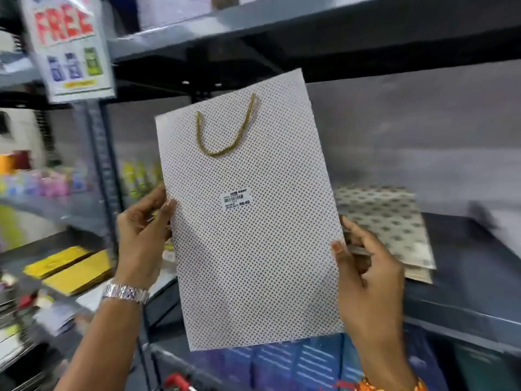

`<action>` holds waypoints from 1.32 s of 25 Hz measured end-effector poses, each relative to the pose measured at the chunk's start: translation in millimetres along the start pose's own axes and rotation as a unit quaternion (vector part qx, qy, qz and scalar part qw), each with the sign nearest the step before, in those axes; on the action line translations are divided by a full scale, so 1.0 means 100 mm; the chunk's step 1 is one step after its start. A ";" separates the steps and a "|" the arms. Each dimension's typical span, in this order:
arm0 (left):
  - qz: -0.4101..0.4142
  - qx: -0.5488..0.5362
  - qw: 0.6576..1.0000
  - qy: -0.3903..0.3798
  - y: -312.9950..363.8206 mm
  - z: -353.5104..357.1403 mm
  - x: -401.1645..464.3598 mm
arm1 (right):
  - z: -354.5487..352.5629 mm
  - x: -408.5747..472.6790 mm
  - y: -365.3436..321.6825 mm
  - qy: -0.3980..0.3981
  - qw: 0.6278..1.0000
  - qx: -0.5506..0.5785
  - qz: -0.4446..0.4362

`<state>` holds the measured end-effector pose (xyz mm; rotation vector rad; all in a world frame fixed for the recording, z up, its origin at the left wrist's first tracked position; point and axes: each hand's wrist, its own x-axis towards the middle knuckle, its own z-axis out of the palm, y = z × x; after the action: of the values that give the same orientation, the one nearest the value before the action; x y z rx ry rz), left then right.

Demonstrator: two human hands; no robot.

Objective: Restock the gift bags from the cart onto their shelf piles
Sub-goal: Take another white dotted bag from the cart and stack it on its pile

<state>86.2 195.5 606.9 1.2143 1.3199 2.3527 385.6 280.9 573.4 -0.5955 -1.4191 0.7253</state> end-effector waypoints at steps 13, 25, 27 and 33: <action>-0.026 0.006 0.921 -0.388 0.01 3.72 -0.57 | -3.20 1.13 -0.48 0.172 0.882 -0.437 0.028; -0.053 0.297 0.737 -0.605 -0.12 5.25 -1.26 | -4.29 1.47 -0.10 0.043 0.788 -0.542 0.289; -0.021 0.316 0.730 -0.606 -0.05 5.16 -1.34 | -4.31 1.44 -0.11 0.025 0.783 -0.549 0.291; -0.035 0.261 0.766 -0.587 0.15 4.44 -1.64 | -4.44 1.08 -0.47 -0.165 0.780 -0.554 0.237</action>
<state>518.9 382.4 646.6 2.1374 1.3814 0.6721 832.6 355.8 646.5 -1.8749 -2.0059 0.2880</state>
